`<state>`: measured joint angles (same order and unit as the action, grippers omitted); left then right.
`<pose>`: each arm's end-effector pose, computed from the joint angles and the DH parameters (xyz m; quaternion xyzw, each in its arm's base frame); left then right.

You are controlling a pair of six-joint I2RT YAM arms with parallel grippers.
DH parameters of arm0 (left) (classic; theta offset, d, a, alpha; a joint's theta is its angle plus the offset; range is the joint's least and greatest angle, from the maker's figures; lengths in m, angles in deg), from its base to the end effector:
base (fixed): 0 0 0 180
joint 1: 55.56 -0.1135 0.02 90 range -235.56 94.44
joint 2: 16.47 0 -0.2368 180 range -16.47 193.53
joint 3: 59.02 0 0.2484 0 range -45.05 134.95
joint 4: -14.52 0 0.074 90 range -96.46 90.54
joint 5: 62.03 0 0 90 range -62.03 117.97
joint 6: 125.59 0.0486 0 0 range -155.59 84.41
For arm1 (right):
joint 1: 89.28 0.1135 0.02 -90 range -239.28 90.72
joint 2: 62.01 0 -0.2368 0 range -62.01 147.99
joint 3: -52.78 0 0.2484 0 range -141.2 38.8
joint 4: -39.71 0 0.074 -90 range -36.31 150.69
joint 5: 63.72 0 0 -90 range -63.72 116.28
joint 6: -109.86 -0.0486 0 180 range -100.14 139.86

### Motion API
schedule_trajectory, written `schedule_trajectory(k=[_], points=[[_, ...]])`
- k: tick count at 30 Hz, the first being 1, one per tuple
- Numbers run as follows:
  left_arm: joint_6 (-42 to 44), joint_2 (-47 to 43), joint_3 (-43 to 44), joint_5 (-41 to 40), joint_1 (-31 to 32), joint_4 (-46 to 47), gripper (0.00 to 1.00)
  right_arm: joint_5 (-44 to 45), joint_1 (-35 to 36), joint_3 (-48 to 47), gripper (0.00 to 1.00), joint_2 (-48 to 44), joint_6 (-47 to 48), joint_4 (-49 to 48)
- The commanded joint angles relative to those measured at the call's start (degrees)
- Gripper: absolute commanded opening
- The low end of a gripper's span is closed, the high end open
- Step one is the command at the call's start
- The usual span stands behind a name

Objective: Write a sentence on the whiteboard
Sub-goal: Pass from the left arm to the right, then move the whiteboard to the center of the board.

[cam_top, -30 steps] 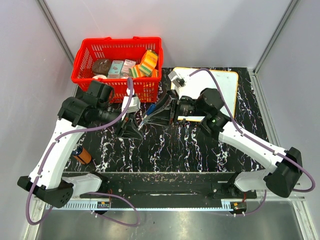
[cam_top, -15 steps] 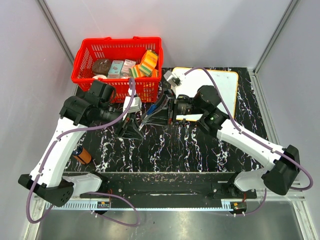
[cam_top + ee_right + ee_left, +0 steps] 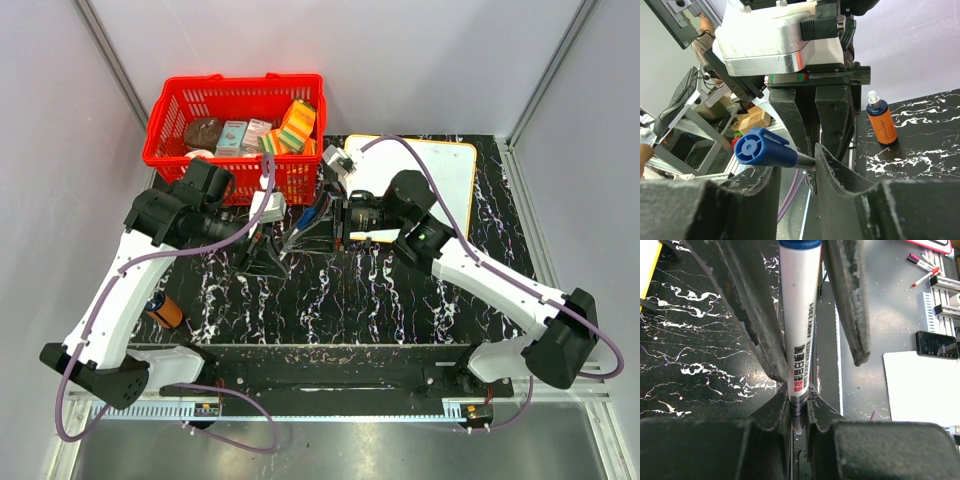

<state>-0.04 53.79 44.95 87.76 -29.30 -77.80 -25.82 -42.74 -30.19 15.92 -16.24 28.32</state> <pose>0.1589 -0.1252 0.3902 0.5444 0.6469 -0.4593 0.2726 0.1906 0.2569 0.3963 -0.3992 0.5038 0.6726 0.3668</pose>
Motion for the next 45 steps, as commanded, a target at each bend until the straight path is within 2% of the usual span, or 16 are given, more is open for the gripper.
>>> schedule_trajectory(k=[1,6,8,15,16,17,20,21,22,23,24,28,31,35,39,45], points=[[0.84,0.05,2.20,2.70,0.28,-1.37,0.00,0.59,0.39,-0.36,0.35,-0.32,1.12,1.10],[1.10,0.14,1.76,2.88,0.28,-1.37,0.00,2.52,0.83,1.14,0.28,-0.32,1.03,0.49],[1.19,0.23,1.67,3.05,0.28,-1.37,0.00,2.96,1.35,1.14,0.21,-0.06,1.12,0.40],[1.10,0.05,1.85,3.05,0.28,-1.37,0.00,3.23,2.58,1.93,0.18,0.12,1.91,0.40],[1.01,0.05,1.85,3.05,0.28,-1.37,0.00,3.14,2.59,1.93,0.13,0.12,1.99,0.49],[1.10,0.05,1.76,2.97,0.28,-1.37,0.00,3.14,2.59,1.93,0.00,0.12,1.82,0.58],[0.84,0.05,1.67,2.53,0.28,-1.37,0.00,3.93,2.76,2.63,0.00,-0.50,2.17,0.58],[0.31,-0.03,1.76,2.18,0.19,-0.67,0.09,4.72,2.85,3.59,0.00,-0.76,2.52,0.58],[-0.56,-0.30,1.59,1.91,0.19,-0.15,0.25,5.33,2.76,4.04,0.00,-1.63,2.78,1.01],[-1.00,-0.56,1.59,1.21,0.02,0.29,0.34,6.21,2.76,4.56,0.00,-2.16,3.57,1.54],[-1.53,-0.82,1.41,0.86,-0.24,1.34,0.57,8.31,2.76,5.70,0.00,-2.78,4.01,1.98],[-4.69,-2.67,0.53,-0.90,-1.74,4.86,0.88,16.74,2.76,8.96,0.00,-7.95,6.65,6.01],[-8.29,-3.11,-0.70,-2.39,-2.70,7.76,0.94,25.70,2.76,12.03,0.00,-12.43,9.02,9.00],[-11.37,-2.15,-2.54,-5.20,-3.67,11.10,0.95,39.06,2.76,17.04,0.00,-18.94,10.96,11.21],[-13.49,0.40,-3.51,-7.93,-4.20,14.88,0.94,56.00,2.76,23.27,0.00,-26.06,12.19,12.44],[-17.79,7.85,-5.01,-11.01,-4.20,19.55,0.94,68.68,2.76,29.87,0.00,-37.04,14.91,10.43]])
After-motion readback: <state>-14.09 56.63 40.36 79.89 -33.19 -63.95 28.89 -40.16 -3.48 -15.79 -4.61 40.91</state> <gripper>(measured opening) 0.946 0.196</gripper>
